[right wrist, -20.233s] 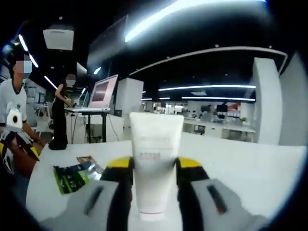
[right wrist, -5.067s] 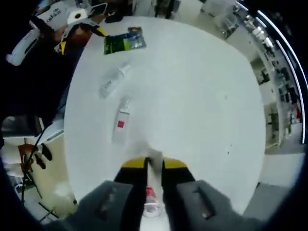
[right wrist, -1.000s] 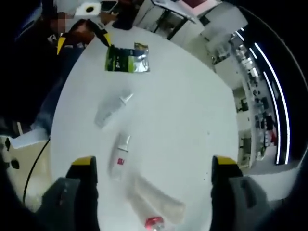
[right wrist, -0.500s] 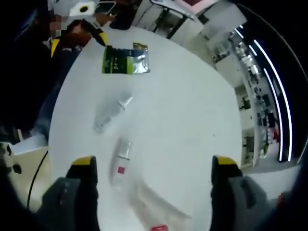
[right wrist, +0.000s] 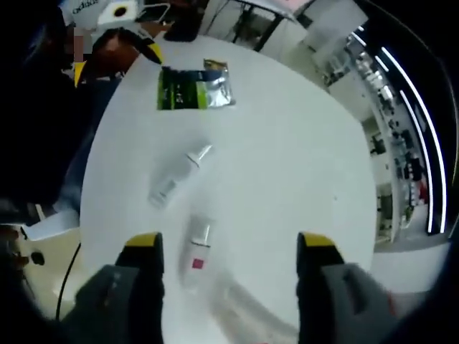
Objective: Arrange the skincare products in the storage area until every visible bottle or jar stands upright without overlapping.
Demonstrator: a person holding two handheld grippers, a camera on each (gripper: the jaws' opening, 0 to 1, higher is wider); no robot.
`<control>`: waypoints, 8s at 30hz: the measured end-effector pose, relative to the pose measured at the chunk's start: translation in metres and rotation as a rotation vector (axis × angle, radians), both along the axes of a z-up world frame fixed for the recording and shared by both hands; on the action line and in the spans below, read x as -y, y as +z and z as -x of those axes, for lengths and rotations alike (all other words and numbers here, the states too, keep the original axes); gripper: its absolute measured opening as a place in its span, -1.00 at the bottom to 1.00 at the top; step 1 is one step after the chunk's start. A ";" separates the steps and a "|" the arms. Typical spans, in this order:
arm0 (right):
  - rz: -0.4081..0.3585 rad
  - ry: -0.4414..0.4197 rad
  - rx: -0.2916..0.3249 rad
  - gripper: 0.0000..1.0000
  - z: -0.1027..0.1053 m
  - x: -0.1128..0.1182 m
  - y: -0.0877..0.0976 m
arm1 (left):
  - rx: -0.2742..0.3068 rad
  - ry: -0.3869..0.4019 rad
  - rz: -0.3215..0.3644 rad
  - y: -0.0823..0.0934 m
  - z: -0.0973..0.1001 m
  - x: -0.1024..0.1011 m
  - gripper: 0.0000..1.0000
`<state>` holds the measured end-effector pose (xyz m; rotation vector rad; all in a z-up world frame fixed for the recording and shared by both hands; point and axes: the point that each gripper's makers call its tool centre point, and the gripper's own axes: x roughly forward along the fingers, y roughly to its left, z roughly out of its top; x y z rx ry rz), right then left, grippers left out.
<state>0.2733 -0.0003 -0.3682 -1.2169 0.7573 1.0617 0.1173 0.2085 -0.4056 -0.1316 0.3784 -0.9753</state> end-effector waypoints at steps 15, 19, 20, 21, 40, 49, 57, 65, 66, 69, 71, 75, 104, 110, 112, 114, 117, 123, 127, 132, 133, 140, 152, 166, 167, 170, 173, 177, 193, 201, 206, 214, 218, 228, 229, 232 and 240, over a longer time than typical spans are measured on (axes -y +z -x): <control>0.016 -0.026 -0.078 -0.07 0.007 -0.008 -0.026 | -0.003 0.004 -0.009 -0.002 0.001 -0.002 0.91; 0.004 -0.015 -0.095 -0.18 0.012 -0.012 -0.032 | -0.007 0.005 -0.011 -0.003 0.001 -0.002 0.91; 0.004 -0.017 -0.105 -0.18 0.014 -0.013 -0.035 | -0.009 0.005 -0.012 -0.004 0.001 -0.002 0.91; 0.008 -0.012 -0.105 -0.18 0.014 -0.014 -0.037 | -0.007 0.007 -0.012 -0.004 0.001 -0.003 0.91; 0.037 -0.015 -0.171 -0.26 0.014 -0.011 -0.068 | -0.019 0.027 -0.012 -0.007 -0.001 -0.011 0.91; 0.049 -0.018 -0.202 -0.34 0.016 -0.012 -0.080 | -0.026 0.039 -0.010 -0.010 -0.003 -0.015 0.91; 0.060 -0.032 -0.219 -0.38 0.011 -0.007 -0.086 | -0.031 0.041 -0.011 -0.011 -0.005 -0.017 0.91; 0.047 -0.060 -0.241 -0.45 0.010 -0.004 -0.091 | -0.036 0.045 -0.012 -0.014 -0.006 -0.018 0.91; 0.046 -0.067 -0.239 -0.45 0.010 -0.003 -0.092 | -0.037 0.045 -0.011 -0.014 -0.006 -0.018 0.91; 0.052 -0.069 -0.247 -0.46 0.010 -0.002 -0.095 | -0.037 0.044 -0.011 -0.014 -0.006 -0.017 0.91; 0.054 -0.067 -0.250 -0.47 0.011 -0.002 -0.096 | -0.037 0.046 -0.012 -0.014 -0.007 -0.018 0.91; 0.051 -0.076 -0.255 -0.51 0.009 -0.002 -0.096 | -0.037 0.045 -0.013 -0.014 -0.007 -0.018 0.91; 0.010 -0.122 -0.262 -0.63 0.016 -0.002 -0.106 | -0.043 0.040 -0.016 -0.016 -0.008 -0.018 0.90; -0.070 -0.152 -0.233 -0.63 0.013 -0.004 -0.095 | -0.035 0.038 -0.011 -0.013 -0.009 -0.018 0.90; -0.108 -0.173 -0.210 -0.63 0.009 -0.001 -0.088 | -0.034 0.034 -0.013 -0.013 -0.009 -0.017 0.90; -0.143 -0.182 -0.198 -0.63 0.008 -0.001 -0.082 | -0.034 0.029 -0.015 -0.013 -0.008 -0.016 0.90; -0.213 -0.209 -0.167 -0.63 0.007 -0.001 -0.074 | -0.034 0.025 -0.017 -0.012 -0.009 -0.016 0.90; -0.320 -0.247 -0.115 -0.64 0.003 0.001 -0.061 | -0.031 0.018 -0.019 -0.010 -0.010 -0.015 0.90; -0.416 -0.280 -0.041 -0.64 -0.004 0.001 -0.047 | -0.031 0.019 -0.020 -0.010 -0.011 -0.017 0.90; -0.541 -0.333 0.025 -0.64 -0.009 0.002 -0.034 | -0.035 0.015 -0.015 -0.011 -0.013 -0.016 0.90; -0.555 -0.340 0.037 -0.64 -0.009 0.004 -0.033 | -0.034 0.012 -0.014 -0.011 -0.013 -0.016 0.90; -0.641 -0.380 0.073 -0.64 -0.012 0.008 -0.029 | -0.038 -0.002 -0.019 -0.012 -0.013 -0.014 0.90; -0.820 -0.455 0.162 -0.64 -0.016 0.023 -0.010 | -0.044 -0.013 -0.021 -0.013 -0.013 -0.012 0.90; -1.113 -0.612 0.240 -0.65 -0.006 0.050 0.003 | -0.045 -0.022 -0.024 -0.012 -0.014 -0.009 0.90; -1.118 -0.613 0.241 -0.65 -0.005 0.051 0.003 | -0.046 -0.024 -0.025 -0.013 -0.014 -0.009 0.90; -1.151 -0.635 0.266 -0.65 -0.002 0.057 0.007 | -0.046 -0.029 -0.025 -0.013 -0.014 -0.008 0.90; -1.168 -0.653 0.288 -0.65 0.001 0.062 0.008 | -0.048 -0.033 -0.026 -0.013 -0.014 -0.009 0.90; -1.203 -0.685 0.316 -0.65 0.006 0.070 0.010 | -0.046 -0.037 -0.020 -0.011 -0.015 -0.008 0.90; -1.259 -0.805 0.484 -0.65 0.024 0.116 0.011 | -0.045 -0.066 -0.034 -0.011 -0.020 0.004 0.90; -1.233 -0.860 0.630 -0.65 0.028 0.144 0.013 | -0.050 -0.084 -0.048 -0.013 -0.023 0.005 0.90; -1.214 -0.941 0.754 -0.65 0.031 0.167 0.018 | -0.051 -0.085 -0.053 -0.013 -0.024 0.006 0.90; -1.227 -0.995 0.826 -0.65 0.031 0.179 0.018 | -0.051 -0.098 -0.066 -0.011 -0.022 0.009 0.90; -1.241 -1.001 0.851 -0.65 0.032 0.181 0.020 | -0.049 -0.108 -0.069 -0.010 -0.020 0.011 0.90; -1.216 -1.026 0.949 -0.65 0.033 0.188 0.024 | -0.051 -0.109 -0.076 -0.009 -0.019 0.010 0.90; -1.215 -1.031 0.956 -0.65 0.033 0.189 0.024 | -0.050 -0.108 -0.075 -0.009 -0.019 0.010 0.90; -1.216 -1.039 0.979 -0.65 0.033 0.191 0.025 | -0.051 -0.110 -0.075 -0.009 -0.019 0.010 0.90; -1.207 -1.053 1.005 -0.65 0.029 0.191 0.022 | -0.058 -0.105 -0.077 -0.011 -0.019 0.009 0.90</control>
